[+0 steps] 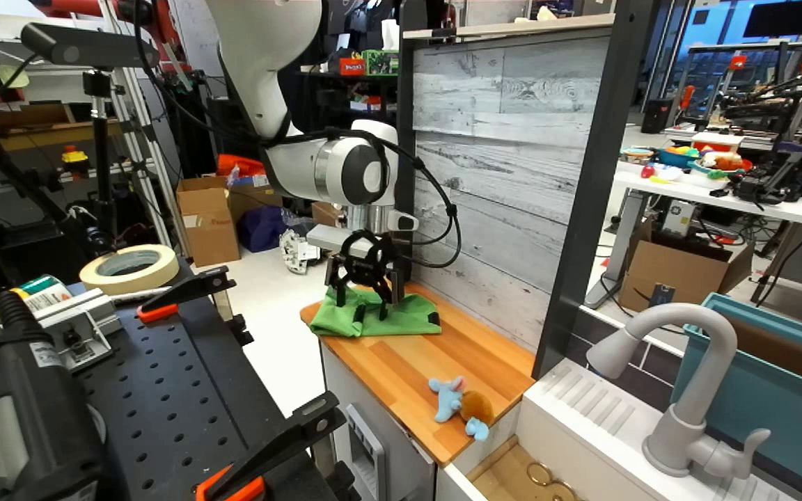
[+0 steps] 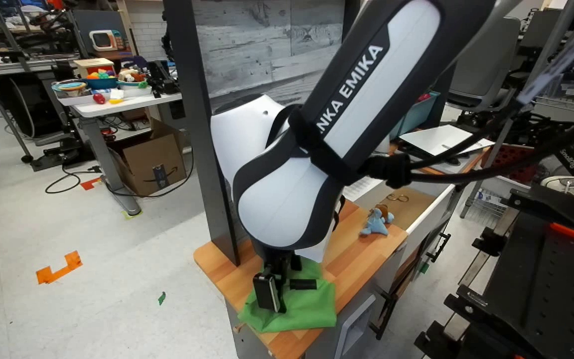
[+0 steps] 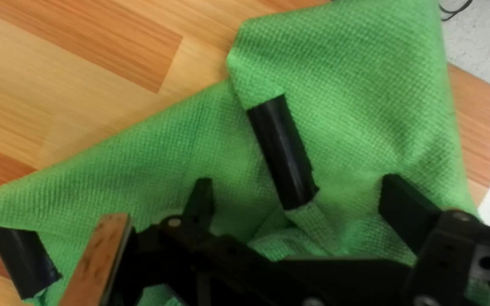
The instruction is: Slide the green cloth to the right
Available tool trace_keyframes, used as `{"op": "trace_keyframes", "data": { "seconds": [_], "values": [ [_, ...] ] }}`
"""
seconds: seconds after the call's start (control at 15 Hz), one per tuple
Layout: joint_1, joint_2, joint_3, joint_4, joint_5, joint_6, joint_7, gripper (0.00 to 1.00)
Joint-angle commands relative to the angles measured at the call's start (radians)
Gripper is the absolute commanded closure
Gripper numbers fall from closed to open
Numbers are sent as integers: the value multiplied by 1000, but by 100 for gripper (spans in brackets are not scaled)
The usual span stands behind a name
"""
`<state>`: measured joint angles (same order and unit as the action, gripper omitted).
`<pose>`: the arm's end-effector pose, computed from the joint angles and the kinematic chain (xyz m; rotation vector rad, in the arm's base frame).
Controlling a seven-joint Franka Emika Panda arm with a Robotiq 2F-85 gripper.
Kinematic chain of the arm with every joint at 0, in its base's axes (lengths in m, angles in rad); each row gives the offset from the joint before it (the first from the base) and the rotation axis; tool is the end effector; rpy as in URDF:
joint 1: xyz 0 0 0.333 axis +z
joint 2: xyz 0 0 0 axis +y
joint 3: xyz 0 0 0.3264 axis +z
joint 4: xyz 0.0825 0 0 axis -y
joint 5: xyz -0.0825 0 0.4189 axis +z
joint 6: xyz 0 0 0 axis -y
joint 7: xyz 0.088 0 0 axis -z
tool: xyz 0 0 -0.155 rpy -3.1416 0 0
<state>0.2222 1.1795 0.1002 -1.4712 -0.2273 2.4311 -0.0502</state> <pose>0.6262 0.2021 -0.1170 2.9687 0.7722 -0.3117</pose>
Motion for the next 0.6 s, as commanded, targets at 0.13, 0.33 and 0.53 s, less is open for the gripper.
{"op": "trace_keyframes", "data": {
  "seconds": [0.13,0.33,0.53],
  "values": [
    [-51,91,-30,144,49,-96,-36,0],
    [-87,132,-56,199,62,-128,-23,0],
    [-128,167,-76,245,77,-147,-14,0]
  ]
}}
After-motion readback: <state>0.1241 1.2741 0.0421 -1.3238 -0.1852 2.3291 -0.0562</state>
